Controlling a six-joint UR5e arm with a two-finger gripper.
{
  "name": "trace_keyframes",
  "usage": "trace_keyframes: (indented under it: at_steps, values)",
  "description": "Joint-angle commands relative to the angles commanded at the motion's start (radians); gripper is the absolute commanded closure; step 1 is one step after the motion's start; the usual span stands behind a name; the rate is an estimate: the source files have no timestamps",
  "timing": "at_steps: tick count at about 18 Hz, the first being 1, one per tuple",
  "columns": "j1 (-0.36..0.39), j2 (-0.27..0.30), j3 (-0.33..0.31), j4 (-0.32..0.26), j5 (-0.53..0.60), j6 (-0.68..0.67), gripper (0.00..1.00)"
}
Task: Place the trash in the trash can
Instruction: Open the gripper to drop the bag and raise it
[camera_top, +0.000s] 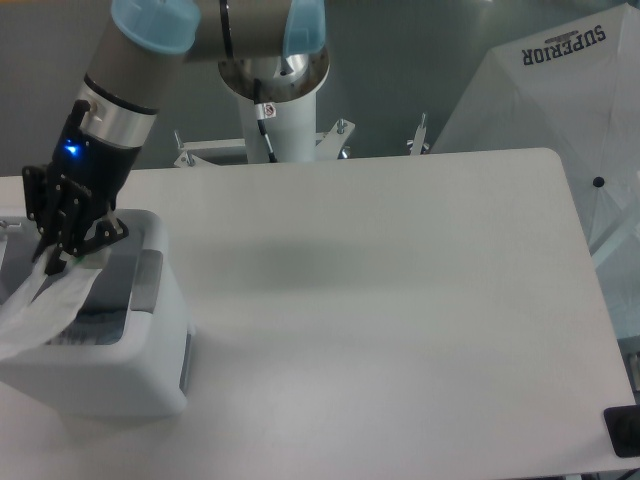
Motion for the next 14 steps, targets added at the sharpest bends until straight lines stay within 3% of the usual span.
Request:
trace_keyframes:
  at_steps: [7,11,14]
  values:
    - [0.032,0.055,-0.003,-0.003,0.0,-0.028,0.0]
    - [0.168,0.078,0.005,0.001,0.0,-0.014,0.0]
    - [0.274,0.071,0.066,0.002,0.002,0.059,0.0]
